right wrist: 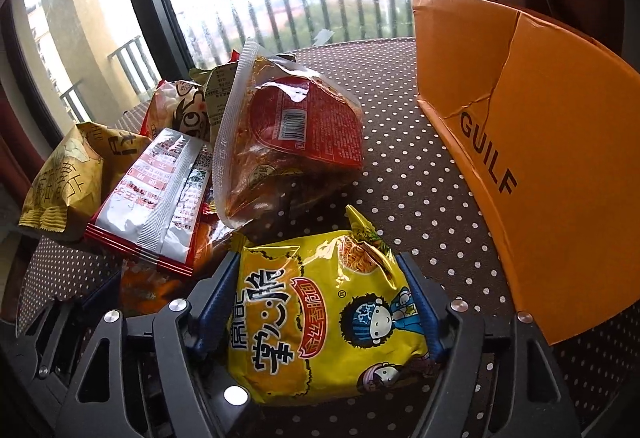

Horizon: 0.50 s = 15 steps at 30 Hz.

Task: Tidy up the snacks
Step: 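Reach the right gripper to the yellow cartoon chip bag and grasp it, then grasp the orange packet with the left gripper while the right carries the yellow bag into the box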

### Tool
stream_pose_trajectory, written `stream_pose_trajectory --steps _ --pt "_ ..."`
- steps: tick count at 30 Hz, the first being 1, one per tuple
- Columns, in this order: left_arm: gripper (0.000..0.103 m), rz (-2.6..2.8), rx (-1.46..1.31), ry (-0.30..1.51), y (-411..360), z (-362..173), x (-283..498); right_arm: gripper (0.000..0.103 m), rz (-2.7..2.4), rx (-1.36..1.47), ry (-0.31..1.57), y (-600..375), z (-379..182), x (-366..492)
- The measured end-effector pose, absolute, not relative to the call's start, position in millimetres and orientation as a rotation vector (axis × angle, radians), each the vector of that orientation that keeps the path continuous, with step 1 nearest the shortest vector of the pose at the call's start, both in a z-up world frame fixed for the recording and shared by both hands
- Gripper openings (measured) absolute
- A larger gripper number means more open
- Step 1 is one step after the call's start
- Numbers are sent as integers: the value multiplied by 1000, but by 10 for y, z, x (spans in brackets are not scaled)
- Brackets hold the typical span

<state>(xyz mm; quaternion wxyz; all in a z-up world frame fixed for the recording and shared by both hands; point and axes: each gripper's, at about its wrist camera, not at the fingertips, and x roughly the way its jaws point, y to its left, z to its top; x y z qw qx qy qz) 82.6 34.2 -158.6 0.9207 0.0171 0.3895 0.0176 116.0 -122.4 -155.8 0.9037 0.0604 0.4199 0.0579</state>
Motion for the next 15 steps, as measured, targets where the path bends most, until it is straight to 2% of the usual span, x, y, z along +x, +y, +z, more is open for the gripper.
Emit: stream_pose_trajectory --steps 3,15 --pt "62 86 10 792 314 -1541 666 77 170 123 876 -1327 -1566 1222" --pt "54 222 -59 779 40 -1250 452 77 339 91 873 -1402 -1574 1232"
